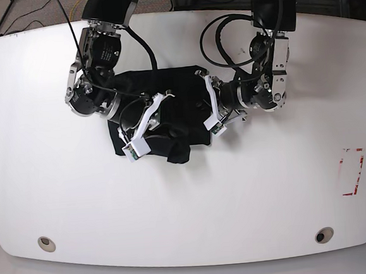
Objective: Layout the t-shirt on the table in an organized manner, then fold the t-shirt properly
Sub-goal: 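Lift the strip end with the right gripper and fold it toward the left gripper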
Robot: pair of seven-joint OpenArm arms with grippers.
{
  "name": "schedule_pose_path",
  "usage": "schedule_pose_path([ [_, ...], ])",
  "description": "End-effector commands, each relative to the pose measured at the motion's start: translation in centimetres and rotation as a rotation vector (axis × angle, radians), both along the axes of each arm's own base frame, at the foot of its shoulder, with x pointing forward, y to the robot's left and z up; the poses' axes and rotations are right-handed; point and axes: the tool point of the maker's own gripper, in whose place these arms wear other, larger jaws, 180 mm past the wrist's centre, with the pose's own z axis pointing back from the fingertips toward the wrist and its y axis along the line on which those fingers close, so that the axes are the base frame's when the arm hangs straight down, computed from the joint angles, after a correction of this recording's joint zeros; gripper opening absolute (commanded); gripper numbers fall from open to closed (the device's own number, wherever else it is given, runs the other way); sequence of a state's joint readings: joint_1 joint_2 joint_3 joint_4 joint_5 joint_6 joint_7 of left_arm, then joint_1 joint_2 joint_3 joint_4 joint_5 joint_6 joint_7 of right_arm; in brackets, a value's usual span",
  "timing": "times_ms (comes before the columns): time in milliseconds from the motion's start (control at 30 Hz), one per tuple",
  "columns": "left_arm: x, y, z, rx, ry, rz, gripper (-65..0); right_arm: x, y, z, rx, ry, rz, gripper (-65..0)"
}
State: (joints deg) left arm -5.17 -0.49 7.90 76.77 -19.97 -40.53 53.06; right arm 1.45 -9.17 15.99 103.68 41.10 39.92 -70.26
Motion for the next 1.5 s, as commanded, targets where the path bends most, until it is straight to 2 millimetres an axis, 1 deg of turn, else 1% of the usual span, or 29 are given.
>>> schedule_pose_path([
  [0, -1.5, 1.9, -2.2, 0.139, 0.065, -0.03, -60.1, 0.7, 0.4, 1.1, 0.047, -0.042, -0.007, -60.7],
  [200, -1.5, 1.9, -2.1, 0.139, 0.064, -0.03, -60.1, 0.7, 1.2, 0.8, 0.081, -0.037, -0.002, -60.2],
  [300, -1.5, 1.9, -2.1, 0.139, 0.064, -0.03, -60.1, 0.7, 1.3, 0.3, 0.089, -0.021, -0.003, -60.2],
  [500, -1.5, 1.9, -2.1, 0.139, 0.064, -0.03, -60.1, 0.9, 1.4, 0.0, 0.096, -0.01, -0.002, -60.2],
  [633, -1.5, 1.9, -2.1, 0.137, 0.064, -0.03, -60.1, 1.3, 1.6, 0.7, 0.111, -0.037, -0.006, -60.2],
  [767, -1.4, 1.9, -2.1, 0.137, 0.064, -0.028, -60.1, 1.4, 1.9, 1.0, 0.122, -0.048, -0.006, -59.8],
  [833, -1.4, 1.9, -2.1, 0.137, 0.064, -0.028, -60.0, 1.4, 1.9, 1.0, 0.124, -0.05, -0.007, -56.8],
  [900, -1.4, 1.9, -2.1, 0.137, 0.064, -0.028, -60.0, 1.4, 1.9, 1.0, 0.125, -0.051, -0.007, -51.8],
  [933, -1.4, 1.9, -2.1, 0.136, 0.064, -0.028, -60.0, 1.4, 1.9, 1.0, 0.125, -0.051, -0.007, -47.4],
  [1000, -1.4, 1.9, -2.1, 0.136, 0.064, -0.028, -60.0, 1.4, 1.9, 1.0, 0.125, -0.051, -0.007, -41.2],
  [1033, -1.4, 1.9, -2.1, 0.136, 0.064, -0.028, -60.0, 1.4, 1.9, 1.1, 0.125, -0.053, -0.007, -36.3],
  [1100, -1.4, 1.9, -2.1, 0.136, 0.064, -0.028, -60.0, 1.4, 1.9, 1.1, 0.124, -0.054, -0.008, -30.4],
  [1200, -1.4, 1.9, -2.1, 0.135, 0.062, -0.028, -60.0, 1.4, 1.9, 1.2, 0.123, -0.057, -0.008, -24.1],
  [1267, -1.4, 1.9, -2.1, 0.135, 0.062, -0.028, -60.0, 1.4, 1.8, 1.2, 0.123, -0.058, -0.01, -21.7],
  [1367, -1.4, 1.9, -2.1, 0.135, 0.062, -0.028, -60.0, 1.4, 1.6, 1.8, 0.118, -0.077, -0.014, -21.2],
  [1467, -1.3, 1.9, -2.0, 0.135, 0.061, -0.027, -59.9, 1.4, 0.9, 2.4, 0.09, -0.105, -0.015, -21.2],
])
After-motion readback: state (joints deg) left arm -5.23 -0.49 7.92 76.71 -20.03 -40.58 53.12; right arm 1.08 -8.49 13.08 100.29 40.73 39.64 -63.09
